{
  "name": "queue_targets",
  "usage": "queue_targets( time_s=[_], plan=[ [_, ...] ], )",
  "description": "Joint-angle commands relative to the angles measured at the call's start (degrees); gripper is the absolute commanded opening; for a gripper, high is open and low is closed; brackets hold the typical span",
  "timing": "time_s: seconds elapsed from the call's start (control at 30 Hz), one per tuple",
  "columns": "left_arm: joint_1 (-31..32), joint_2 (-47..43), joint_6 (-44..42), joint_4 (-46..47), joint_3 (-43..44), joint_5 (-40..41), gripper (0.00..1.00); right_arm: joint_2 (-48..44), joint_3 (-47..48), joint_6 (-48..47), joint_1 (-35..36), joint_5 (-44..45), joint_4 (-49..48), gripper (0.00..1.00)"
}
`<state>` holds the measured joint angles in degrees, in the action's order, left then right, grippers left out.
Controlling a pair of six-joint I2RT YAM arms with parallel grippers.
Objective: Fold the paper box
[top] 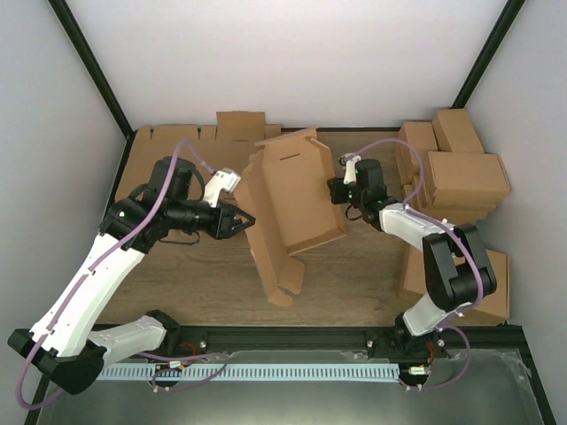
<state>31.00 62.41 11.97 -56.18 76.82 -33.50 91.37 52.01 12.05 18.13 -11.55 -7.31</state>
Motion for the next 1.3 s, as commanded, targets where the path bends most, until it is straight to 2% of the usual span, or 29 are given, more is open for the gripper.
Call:
queue_targets(
  time_s=[0.0,0.13,0.23,0.37,0.5,0.67,0.73,0.9,1.0,1.27],
  plan=[
    [-0.1,-0.7,-0.9,0.8,0.3,5.6,0.35,-4.1,-1.4,0.6,0.3,5.5,-2.5,0.11],
    [-0.1,-1.7,-1.1,2.1,-0.2,10.5,0.68,-8.5,-5.5,0.9,0.3,7.4,-5.6,0.03],
    [-0.1,-4.0,-1.7,3.1,0.0,15.7,0.81,-12.2,-9.2,1.0,0.3,8.5,-9.0,0.01],
    [-0.1,-7.7,-1.5,4.8,0.0,19.9,0.91,-15.7,-12.1,3.0,0.3,11.7,-10.5,0.01],
    [-0.1,-9.3,-0.8,5.1,0.7,21.7,0.93,-16.8,-12.3,8.4,0.3,16.1,-7.5,0.01],
    [-0.1,-11.3,1.9,6.2,1.9,27.7,1.0,-22.0,-18.8,7.4,0.3,15.9,-16.2,0.01],
    [-0.3,-8.7,2.1,4.6,5.5,31.1,1.0,-22.9,-19.6,6.0,0.3,16.1,-18.0,0.01],
    [-2.1,1.3,-0.5,-1.1,20.5,37.7,1.0,-24.3,-23.2,4.8,0.3,16.0,-24.2,0.01],
    [-4.9,5.0,-1.3,0.2,25.6,36.4,1.0,-25.3,-26.2,4.0,0.3,15.9,-29.4,0.01],
    [-16.1,15.6,-1.7,0.8,31.6,24.7,1.0,-28.8,-32.5,0.1,0.3,13.8,-40.9,0.01]
  ],
)
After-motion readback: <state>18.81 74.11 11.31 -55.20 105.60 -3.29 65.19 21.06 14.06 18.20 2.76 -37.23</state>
